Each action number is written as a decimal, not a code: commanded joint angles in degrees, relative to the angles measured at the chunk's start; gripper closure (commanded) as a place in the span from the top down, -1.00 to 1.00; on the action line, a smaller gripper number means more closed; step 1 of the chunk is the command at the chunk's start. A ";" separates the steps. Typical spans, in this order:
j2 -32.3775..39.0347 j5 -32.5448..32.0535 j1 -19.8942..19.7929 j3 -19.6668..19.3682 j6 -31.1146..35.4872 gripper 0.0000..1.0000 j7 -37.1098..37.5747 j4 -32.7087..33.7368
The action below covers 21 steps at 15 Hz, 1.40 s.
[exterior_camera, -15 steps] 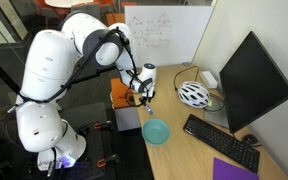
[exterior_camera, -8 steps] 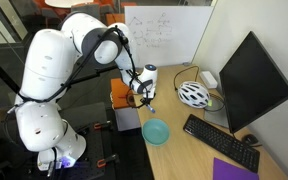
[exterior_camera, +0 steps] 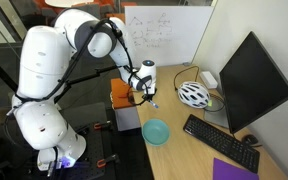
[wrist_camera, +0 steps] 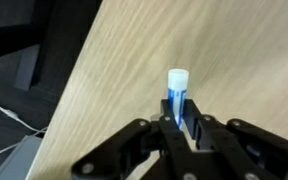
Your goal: Put the marker in the bowl
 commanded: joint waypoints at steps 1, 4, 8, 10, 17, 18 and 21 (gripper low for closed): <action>-4.81 -7.73 11.21 -12.46 -7.26 -0.91 5.05 -1.06; -6.80 -19.36 14.58 -18.56 -13.30 -0.91 12.88 -0.31; -9.99 -28.14 9.71 -16.99 -17.87 -0.91 19.07 -1.72; -11.33 -28.70 5.94 -14.91 -17.87 -0.91 19.84 -3.38; -17.46 -28.59 -6.01 -9.56 -17.41 -0.91 19.11 -10.84; -18.63 -27.66 -7.54 -8.58 -18.33 -0.91 18.18 -12.05; -20.33 -27.11 -11.65 -5.93 -16.18 -0.91 17.53 -15.73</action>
